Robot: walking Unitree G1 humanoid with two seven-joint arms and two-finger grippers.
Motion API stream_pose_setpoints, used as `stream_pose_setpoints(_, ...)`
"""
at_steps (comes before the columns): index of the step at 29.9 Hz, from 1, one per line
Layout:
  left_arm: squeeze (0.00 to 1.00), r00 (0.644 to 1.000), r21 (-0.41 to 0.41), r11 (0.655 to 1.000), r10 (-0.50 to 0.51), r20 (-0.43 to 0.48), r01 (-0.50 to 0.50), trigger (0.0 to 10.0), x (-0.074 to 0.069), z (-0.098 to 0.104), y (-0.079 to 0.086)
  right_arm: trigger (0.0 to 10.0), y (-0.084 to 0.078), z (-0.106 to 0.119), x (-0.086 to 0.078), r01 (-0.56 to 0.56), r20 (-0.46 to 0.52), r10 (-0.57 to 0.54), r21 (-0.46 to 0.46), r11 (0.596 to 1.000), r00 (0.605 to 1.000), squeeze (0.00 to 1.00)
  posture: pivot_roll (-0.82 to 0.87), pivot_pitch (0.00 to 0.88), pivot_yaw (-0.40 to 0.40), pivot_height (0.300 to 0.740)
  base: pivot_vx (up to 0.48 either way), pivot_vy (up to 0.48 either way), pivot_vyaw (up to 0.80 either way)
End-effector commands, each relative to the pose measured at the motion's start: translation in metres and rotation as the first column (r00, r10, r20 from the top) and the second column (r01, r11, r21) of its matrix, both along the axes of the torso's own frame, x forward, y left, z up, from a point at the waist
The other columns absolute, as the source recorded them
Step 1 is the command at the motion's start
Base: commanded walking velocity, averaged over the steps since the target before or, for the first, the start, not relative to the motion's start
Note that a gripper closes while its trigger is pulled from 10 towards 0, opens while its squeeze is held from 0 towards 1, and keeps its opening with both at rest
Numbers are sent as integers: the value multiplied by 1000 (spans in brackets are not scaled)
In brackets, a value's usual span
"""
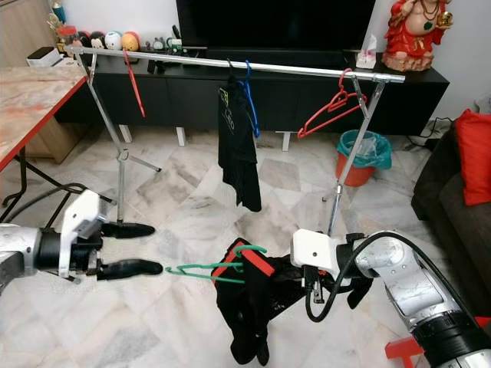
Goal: Hang hanger
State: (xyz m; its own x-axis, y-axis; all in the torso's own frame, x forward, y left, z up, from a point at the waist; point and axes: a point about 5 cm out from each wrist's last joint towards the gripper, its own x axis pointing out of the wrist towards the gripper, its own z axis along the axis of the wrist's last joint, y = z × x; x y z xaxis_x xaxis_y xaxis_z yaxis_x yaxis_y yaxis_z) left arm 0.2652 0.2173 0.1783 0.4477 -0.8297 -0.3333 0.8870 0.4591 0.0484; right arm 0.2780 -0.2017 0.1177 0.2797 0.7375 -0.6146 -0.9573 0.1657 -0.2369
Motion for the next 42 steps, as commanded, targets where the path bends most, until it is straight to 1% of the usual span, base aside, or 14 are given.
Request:
stream_pose_setpoints(1,0,996,2,997,71,45,-72,10000,3,3,7,0,-3,10,8,26,68,-26,6,1000,997,0,-24,0,10,740,0,0,0)
stream_pose_setpoints(3,0,984,-17,989,151,98,-150,10000,6,5,13,0,-5,9,11,53,90,-53,1,999,995,0,-22,0,10,740,0,0,0)
stream_pose_setpoints(4,0,942,-63,959,283,182,-276,10000,15,8,19,0,-6,8,16,99,111,-100,12,995,989,0,-20,0,8,740,0,0,0)
stream_pose_setpoints(7,0,906,-123,927,373,200,-355,10000,19,10,23,0,-5,7,21,131,140,-132,16,991,981,0,-19,0,7,740,0,0,0)
stream_pose_setpoints(8,0,859,-181,882,466,212,-434,10000,23,11,27,8980,-5,7,26,182,168,-184,28,983,968,0,-15,0,7,740,0,0,0)
stream_pose_setpoints(9,0,843,-209,864,496,209,-457,10000,24,10,27,10000,-5,7,28,205,176,-208,33,978,962,0,-13,0,7,740,0,0,0)
stream_pose_setpoints(11,0,799,-265,816,568,198,-514,10000,24,6,26,10000,-5,4,32,255,194,-258,42,966,946,0,-11,0,5,740,0,0,0)
stream_pose_setpoints(22,0,699,-334,688,707,109,-644,10000,20,-19,23,10000,-10,10,51,392,290,-401,91,915,869,0,-7,0,-4,740,0,0,0)
stream_pose_setpoints(27,0,599,-315,585,798,60,-748,10000,21,-36,29,10000,-17,23,64,457,357,-463,107,883,811,0,-7,0,-5,740,0,0,0)
stream_pose_setpoints(29,0,603,-298,588,796,48,-752,10000,21,-41,27,10000,-16,24,64,450,350,-461,118,885,815,0,-8,0,-5,740,0,0,0)
stream_pose_setpoints(33,0,689,-281,661,724,-2,-696,10000,16,-51,13,10000,-11,29,59,368,330,-394,141,919,858,0,-8,0,-5,740,0,0,0)
stream_pose_setpoints(34,0,746,-262,717,666,-20,-646,10000,11,-55,6,10000,-14,30,58,344,327,-364,122,931,872,0,-9,0,-4,740,0,0,0)
stream_pose_setpoints(37,0,835,-224,808,548,-58,-546,10000,0,-63,-5,10000,-21,35,57,309,326,-324,98,946,888,0,-12,0,-2,740,0,0,0)
stream_pose_setpoints(42,0,867,-220,839,489,-94,-497,10000,-6,-66,-7,10000,-27,44,60,309,343,-322,92,947,882,0,-11,0,-3,740,0,0,0)
